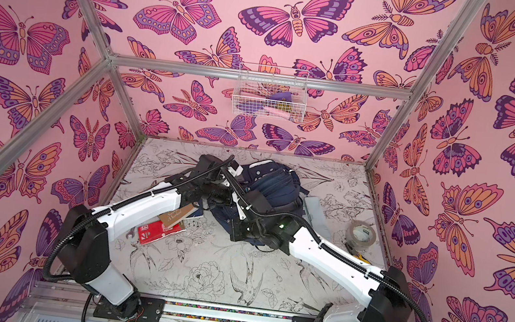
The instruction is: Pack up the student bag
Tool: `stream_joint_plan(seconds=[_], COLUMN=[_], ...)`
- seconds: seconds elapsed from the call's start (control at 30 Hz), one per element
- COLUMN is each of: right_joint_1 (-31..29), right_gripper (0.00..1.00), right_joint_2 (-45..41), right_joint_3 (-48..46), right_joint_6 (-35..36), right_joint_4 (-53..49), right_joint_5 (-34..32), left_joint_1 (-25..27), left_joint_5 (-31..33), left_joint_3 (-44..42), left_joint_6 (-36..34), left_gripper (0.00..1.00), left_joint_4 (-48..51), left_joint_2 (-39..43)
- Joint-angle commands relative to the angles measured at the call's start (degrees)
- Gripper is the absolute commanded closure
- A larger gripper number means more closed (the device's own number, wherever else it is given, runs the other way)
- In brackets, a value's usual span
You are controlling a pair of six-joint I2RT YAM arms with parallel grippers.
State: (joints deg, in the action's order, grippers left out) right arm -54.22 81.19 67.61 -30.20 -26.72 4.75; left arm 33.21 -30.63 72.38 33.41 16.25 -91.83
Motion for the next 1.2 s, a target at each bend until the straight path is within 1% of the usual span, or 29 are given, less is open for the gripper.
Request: stream_joint_plan(seconds=[0.0,0.1,0.2,0.27,0.43,0.6,0.63,0.67,0.73,0.77,0.83,0.87,1.03,1.17], right_joint_1=[-1.9,-1.9,-2.2,-2.8,-4.1,-4.2,-4.4,-4.5,-4.5,-4.5,-4.5,-4.5,-4.5,-4.5], right_gripper=[1.00,1.00,1.00,1.00,1.00,1.00,0.97,0.91,0.75,0.70,0.49,0.43,0.29,0.23], right_joint_2=[1.8,-1.1,-2.8,-2.9,0.2,6.4,7.3,7.8,8.3,8.0,5.8,4.1,-6.0,-13.1], right_joint_3=[-0.3,-2.4,-3.8,-4.7,-6.4,-7.3,-7.7,-8.2,-9.2,-9.5,-10.0,-10.5,-11.8,-11.9], right_joint_6=[2.8,2.4,1.4,0.2,-3.3,-8.2,-8.7,-9.2,-10.0,-10.1,-9.5,-9.0,-7.3,-6.0], right_joint_4=[-2.0,-4.2,-7.5,-7.9,0.1,10.7,12.5,13.6,14.6,14.2,11.7,9.9,-0.5,-5.9], right_joint_5=[2.3,-0.5,-4.2,-5.3,-4.2,-1.2,-1.2,-1.6,-2.8,-3.3,-5.1,-6.7,-16.5,-24.5], left_joint_1=[1.6,0.3,-0.4,-0.5,-0.3,-0.4,-0.4,-0.5,-0.9,-1.2,-1.7,-2.0,-2.4,-2.4], left_joint_5=[-7.1,-7.2,-9.0,-10.7,-12.5,-12.7,-12.5,-12.3,-12.5,-12.6,-12.6,-12.5,-11.6,-9.6], left_joint_3=[0.9,-1.4,-3.5,-4.2,-9.1,-15.1,-16.6,-17.7,-19.7,-20.5,-21.9,-22.6,-22.4,-22.0], left_joint_6=[3.0,3.9,6.9,8.4,12.6,13.6,13.6,13.5,13.4,13.4,12.6,11.7,5.3,0.3], left_gripper=[1.00,1.00,1.00,1.00,1.00,1.00,1.00,1.00,1.00,1.00,1.00,1.00,1.00,1.00], left_joint_4=[-12.5,-13.5,-17.2,-19.7,-26.8,-30.6,-31.2,-31.5,-31.6,-31.5,-30.6,-29.9,-22.0,-15.6], left_joint_2=[4.8,4.6,3.8,3.4,2.9,3.4,3.6,3.6,3.5,3.4,3.8,4.1,5.5,6.5])
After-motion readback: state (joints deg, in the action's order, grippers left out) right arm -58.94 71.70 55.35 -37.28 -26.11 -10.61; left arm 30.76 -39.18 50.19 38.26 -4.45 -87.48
